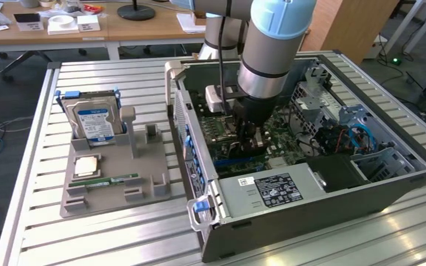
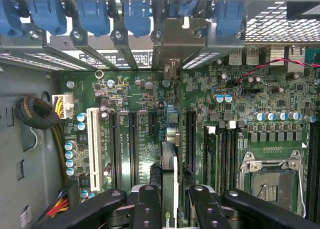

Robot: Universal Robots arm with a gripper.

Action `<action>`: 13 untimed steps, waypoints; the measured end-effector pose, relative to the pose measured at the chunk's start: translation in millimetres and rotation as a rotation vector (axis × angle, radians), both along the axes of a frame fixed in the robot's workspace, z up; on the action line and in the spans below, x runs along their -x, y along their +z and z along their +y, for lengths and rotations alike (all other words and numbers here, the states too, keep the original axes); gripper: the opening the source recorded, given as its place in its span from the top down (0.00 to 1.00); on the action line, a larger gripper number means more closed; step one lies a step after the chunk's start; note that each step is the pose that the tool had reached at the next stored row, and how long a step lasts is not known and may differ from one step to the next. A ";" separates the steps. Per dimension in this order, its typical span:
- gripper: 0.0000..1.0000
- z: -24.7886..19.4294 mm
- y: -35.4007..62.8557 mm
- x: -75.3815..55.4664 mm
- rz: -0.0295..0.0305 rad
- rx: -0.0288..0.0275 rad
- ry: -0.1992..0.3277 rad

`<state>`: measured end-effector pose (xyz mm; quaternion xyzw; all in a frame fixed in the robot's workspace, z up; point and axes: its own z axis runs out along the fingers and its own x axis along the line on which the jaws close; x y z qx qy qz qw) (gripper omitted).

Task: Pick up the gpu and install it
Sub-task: 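Insert the gpu into the slot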

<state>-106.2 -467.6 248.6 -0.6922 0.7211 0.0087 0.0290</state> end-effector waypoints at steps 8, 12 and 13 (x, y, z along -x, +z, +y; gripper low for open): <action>0.74 0.0 -0.2 0.2 -0.0001 -0.0002 0.000; 0.74 0.0 0.7 0.2 -0.0001 -0.0003 0.000; 0.74 0.0 1.1 0.2 -0.0001 -0.0003 0.000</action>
